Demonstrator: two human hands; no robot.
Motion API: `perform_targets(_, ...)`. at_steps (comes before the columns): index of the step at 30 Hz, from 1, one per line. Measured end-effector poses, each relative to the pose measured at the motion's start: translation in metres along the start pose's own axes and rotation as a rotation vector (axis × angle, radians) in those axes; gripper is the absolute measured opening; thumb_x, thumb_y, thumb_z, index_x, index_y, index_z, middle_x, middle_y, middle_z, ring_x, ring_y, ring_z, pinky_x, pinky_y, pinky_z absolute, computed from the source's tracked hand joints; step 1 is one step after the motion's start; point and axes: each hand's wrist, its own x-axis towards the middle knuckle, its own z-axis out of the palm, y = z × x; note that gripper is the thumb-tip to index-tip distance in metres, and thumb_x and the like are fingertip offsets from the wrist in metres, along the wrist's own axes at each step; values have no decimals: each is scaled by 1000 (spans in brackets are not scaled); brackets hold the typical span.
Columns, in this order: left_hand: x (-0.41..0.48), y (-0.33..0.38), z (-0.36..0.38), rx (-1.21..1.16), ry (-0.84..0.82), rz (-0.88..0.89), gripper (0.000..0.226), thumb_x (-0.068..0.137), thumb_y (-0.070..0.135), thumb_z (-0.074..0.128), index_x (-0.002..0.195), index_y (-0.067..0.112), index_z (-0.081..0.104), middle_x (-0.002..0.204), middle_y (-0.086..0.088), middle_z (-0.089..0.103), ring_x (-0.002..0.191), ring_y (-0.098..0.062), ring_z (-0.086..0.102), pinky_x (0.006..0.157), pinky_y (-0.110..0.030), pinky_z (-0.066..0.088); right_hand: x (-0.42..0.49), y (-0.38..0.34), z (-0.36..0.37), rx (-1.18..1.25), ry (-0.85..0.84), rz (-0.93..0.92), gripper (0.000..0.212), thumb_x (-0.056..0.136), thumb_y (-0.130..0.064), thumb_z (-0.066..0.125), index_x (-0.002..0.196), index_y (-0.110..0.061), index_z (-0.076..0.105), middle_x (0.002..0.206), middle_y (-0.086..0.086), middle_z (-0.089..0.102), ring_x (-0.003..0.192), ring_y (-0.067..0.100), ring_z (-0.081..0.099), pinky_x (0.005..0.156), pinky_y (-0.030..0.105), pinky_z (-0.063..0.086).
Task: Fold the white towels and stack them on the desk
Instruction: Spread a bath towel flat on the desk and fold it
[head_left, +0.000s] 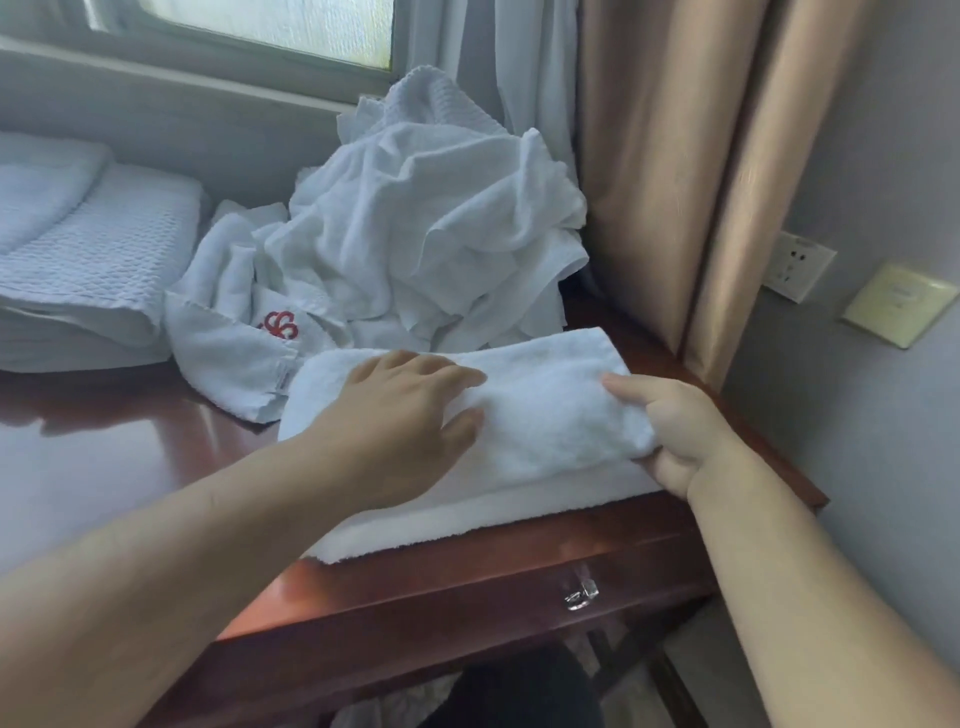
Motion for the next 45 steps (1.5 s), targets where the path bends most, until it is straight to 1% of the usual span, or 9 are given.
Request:
perform_targets(6, 24, 25, 21, 85, -92, 103, 59, 100, 59, 32, 155, 39, 28, 158, 14, 34, 148, -16, 18, 119, -35, 10, 25, -7, -52, -607, 335, 26, 20, 92, -27, 66, 111, -19, 69, 104, 5, 66, 95, 23, 62, 75, 36, 49)
perform_targets(11, 23, 22, 44, 92, -237, 67, 65, 100, 62, 27, 159, 39, 13, 167, 9, 14, 153, -15, 2, 123, -38, -2, 28, 4, -53, -753, 354, -19, 28, 80, -18, 56, 57, -19, 39, 59, 0, 38, 59, 22, 38, 53, 31, 27)
perform_targets(17, 28, 13, 35, 7, -63, 45, 64, 95, 63, 21, 156, 41, 22, 165, 10, 23, 151, -15, 12, 120, -35, 9, 19, 0, -44, -614, 509, -260, 25, 65, -25, 52, 52, -17, 33, 53, -5, 20, 52, 15, 19, 50, 29, 14)
perform_targets(23, 30, 3, 42, 108, -241, 28, 75, 90, 73, 17, 158, 43, 5, 169, 8, 4, 154, -16, -6, 125, -40, -4, 13, 2, -49, -949, 476, -141, 28, 75, -22, 58, 59, -19, 35, 53, -4, 29, 58, 23, 32, 55, 32, 24)
perform_targets(26, 29, 0, 49, 179, -297, 38, 81, 88, 77, 8, 159, 39, -3, 169, 5, -5, 154, -16, -11, 125, -45, -8, 10, 9, -46, -1338, 612, -67, 24, 90, -38, 62, 106, -23, 70, 108, 7, 65, 104, 36, 58, 86, 42, 44)
perform_targets(29, 28, -2, 53, 197, -295, 50, 82, 87, 77, 3, 159, 38, -7, 169, 4, -8, 154, -17, -10, 124, -45, -8, 10, 10, -19, -1277, 532, -334, 42, 95, -47, 51, 126, -22, 65, 133, 9, 58, 124, 35, 50, 101, 46, 39)
perform_targets(32, 26, -2, 54, 163, -296, 55, 83, 87, 77, 3, 159, 37, -7, 168, 5, -9, 154, -15, -11, 124, -42, -9, 16, 17, 13, -1289, 168, -233, 65, 98, -64, 32, 153, -31, 40, 165, 4, 27, 153, 29, 18, 121, 47, 17)
perform_targets(36, 23, -15, 46, -56, -225, 6, 77, 91, 68, 15, 160, 35, 11, 168, 14, 4, 153, -5, -6, 124, -34, -8, 25, 45, 23, -1381, 76, -121, 78, 94, -75, 10, 161, -36, 7, 171, -1, -5, 156, 27, -12, 124, 50, -4)
perform_targets(45, -22, -78, 25, -227, -160, -44, 73, 80, 83, 32, 149, 58, 27, 157, 39, 9, 148, 10, -6, 123, -31, 4, 6, 48, 48, -1377, 152, -293, 79, 95, -70, 10, 159, -26, 25, 168, 5, 20, 156, 29, 9, 125, 49, 11)
